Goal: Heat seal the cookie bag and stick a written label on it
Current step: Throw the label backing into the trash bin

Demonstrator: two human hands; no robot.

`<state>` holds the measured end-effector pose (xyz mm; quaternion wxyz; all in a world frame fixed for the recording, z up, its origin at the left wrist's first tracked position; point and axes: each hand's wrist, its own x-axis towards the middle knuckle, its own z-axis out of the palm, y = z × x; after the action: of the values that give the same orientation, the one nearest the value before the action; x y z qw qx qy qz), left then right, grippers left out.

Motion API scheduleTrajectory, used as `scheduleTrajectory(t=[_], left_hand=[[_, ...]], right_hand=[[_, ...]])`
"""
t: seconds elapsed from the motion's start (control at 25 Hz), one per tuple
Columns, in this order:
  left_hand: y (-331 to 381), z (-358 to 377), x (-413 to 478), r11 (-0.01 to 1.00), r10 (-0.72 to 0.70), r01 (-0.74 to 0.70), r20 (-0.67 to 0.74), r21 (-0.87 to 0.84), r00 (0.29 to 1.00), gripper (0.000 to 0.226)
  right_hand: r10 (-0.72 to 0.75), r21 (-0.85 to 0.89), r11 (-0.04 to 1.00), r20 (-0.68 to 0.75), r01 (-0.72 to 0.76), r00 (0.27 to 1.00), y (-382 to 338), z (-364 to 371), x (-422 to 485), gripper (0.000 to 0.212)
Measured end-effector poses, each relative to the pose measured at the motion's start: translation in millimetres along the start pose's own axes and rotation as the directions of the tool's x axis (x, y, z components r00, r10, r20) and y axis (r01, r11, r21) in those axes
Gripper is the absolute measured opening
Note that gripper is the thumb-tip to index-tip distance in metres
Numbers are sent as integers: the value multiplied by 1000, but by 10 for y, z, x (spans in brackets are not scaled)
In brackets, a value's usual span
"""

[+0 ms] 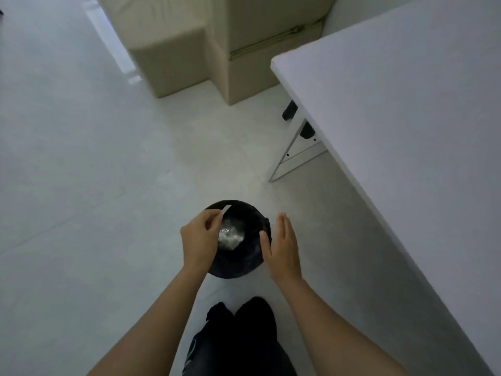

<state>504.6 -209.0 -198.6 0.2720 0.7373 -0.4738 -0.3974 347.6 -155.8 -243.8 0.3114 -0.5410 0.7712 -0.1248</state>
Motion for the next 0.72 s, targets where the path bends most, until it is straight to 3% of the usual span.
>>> scheduleTrajectory(t=[0.16, 0.36, 0.48, 0.72], left_hand=[[-1019, 605, 582, 997, -66, 65, 51, 36, 997, 16], [-2121, 1204, 916, 984, -179, 178, 44, 28, 983, 21], [-2525, 1533, 1071, 980, -196, 193, 75, 43, 978, 15], [-3046, 2150, 1294, 945, -324, 308, 192, 109, 927, 16]], right_hand=[[26, -116, 993, 116, -13, 993, 614, 965, 779, 65], [146, -191, 974, 138, -118, 980, 1338, 1855, 1261, 79], [163, -132, 980, 87, -151, 983, 1535, 2147, 1371, 81], [165, 34, 986, -93, -163, 982, 1585, 2345, 1353, 60]])
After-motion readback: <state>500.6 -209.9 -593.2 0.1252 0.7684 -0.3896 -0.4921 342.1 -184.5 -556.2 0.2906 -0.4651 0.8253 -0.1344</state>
